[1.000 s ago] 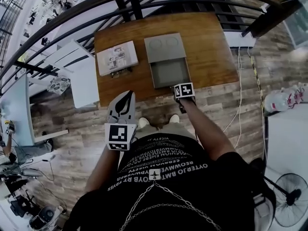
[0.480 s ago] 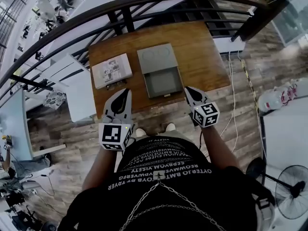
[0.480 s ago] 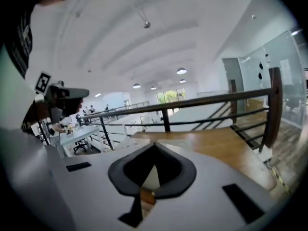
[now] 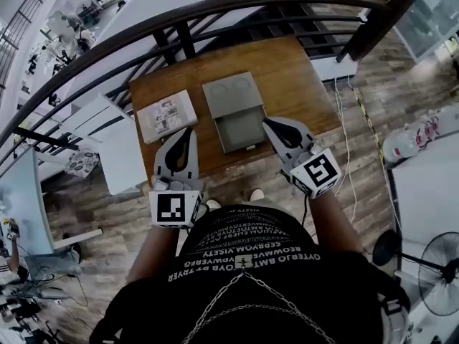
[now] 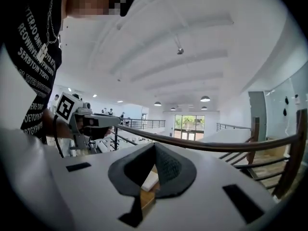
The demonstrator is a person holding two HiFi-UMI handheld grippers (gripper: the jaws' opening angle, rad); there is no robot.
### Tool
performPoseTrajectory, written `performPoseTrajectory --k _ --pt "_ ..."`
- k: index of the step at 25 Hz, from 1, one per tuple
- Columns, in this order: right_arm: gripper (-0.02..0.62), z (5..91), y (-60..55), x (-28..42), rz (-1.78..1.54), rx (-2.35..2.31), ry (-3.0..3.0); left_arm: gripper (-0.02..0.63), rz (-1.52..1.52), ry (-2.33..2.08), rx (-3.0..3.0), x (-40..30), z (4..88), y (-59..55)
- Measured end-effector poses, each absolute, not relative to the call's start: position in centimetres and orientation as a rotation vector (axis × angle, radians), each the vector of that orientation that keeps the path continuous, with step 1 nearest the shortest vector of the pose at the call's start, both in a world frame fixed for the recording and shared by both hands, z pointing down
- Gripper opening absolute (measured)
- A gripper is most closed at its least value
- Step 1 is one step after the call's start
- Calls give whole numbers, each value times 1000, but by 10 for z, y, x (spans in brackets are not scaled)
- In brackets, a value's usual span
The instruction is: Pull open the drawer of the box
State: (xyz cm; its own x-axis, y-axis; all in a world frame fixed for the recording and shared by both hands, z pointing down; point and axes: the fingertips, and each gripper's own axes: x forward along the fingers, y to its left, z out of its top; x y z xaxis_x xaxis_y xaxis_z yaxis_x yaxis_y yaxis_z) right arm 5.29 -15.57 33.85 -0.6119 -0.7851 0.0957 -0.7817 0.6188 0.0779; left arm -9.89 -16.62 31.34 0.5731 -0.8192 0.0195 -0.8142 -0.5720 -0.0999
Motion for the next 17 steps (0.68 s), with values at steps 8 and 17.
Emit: performPoseTrajectory --k 8,17 --pt "-6 348 -163 23 97 1328 -2723 5 13 1505 -2773 -152 317 -170" --pt "-6 341 -180 -23 66 1334 -2709 5 -23 1486 -2820 -192 339 -186"
